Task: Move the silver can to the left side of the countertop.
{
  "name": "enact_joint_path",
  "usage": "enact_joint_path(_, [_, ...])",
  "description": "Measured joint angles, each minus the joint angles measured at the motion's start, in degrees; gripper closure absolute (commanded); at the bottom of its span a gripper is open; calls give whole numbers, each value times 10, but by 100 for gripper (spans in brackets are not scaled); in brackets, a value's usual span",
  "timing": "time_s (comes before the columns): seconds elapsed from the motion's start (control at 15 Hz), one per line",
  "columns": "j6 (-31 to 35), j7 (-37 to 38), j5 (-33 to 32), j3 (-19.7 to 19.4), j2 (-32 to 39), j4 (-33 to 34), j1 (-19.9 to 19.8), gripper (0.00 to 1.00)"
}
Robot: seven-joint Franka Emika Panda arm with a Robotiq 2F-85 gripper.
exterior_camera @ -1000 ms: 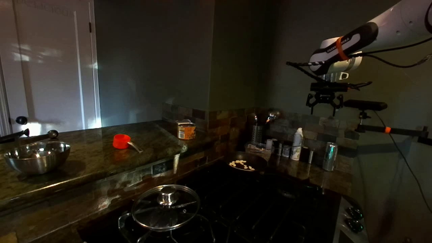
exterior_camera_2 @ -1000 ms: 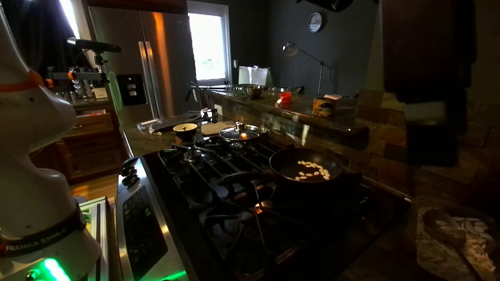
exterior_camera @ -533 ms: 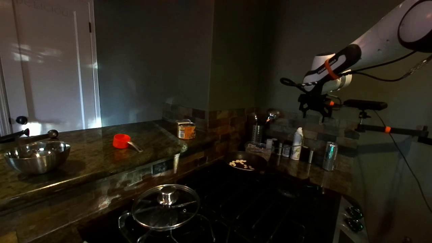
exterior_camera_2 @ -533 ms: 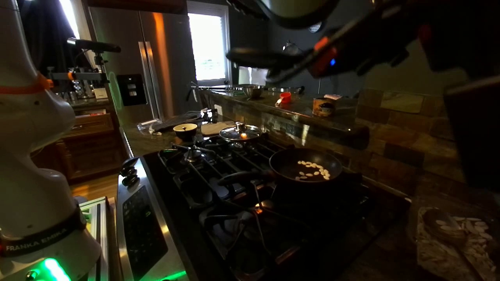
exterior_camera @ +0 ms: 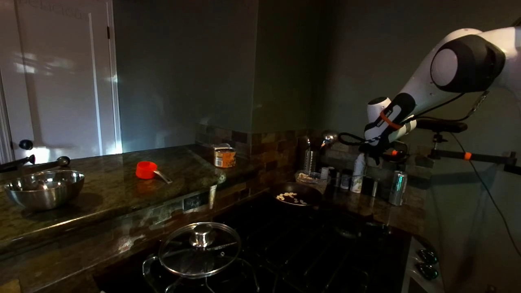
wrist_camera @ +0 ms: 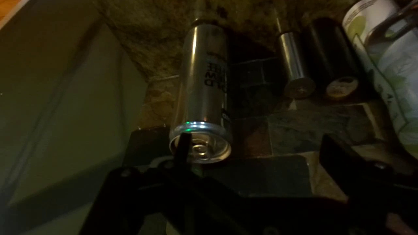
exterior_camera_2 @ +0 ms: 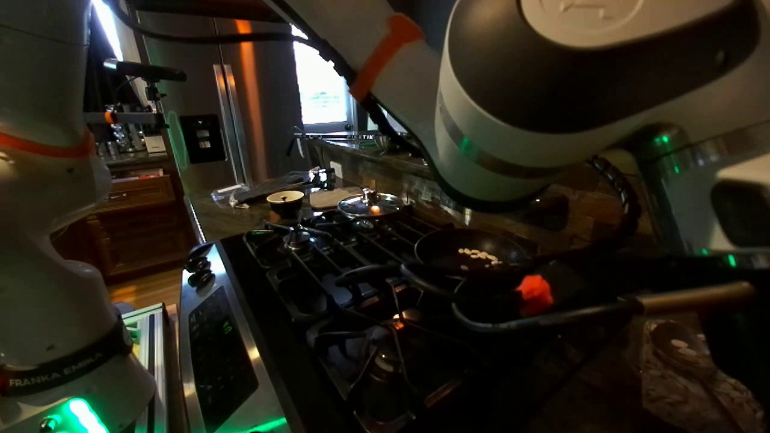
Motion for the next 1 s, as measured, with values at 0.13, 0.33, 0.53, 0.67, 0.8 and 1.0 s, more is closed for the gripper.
enact_joint_path(0.13, [0,37,-8,-20,21,7,14,0])
enact_joint_path(0.33, [7,86,-9,-39,49,21,28,0])
enact_joint_path(0.53, [7,113,-9,-55,67,27,38,0])
enact_joint_path(0.67, [7,114,-9,-62,72,27,42,0])
enact_joint_path(0.8, [8,109,-9,-66,74,24,44,0])
enact_joint_path(1.0, [27,98,-9,-73,74,14,46,0])
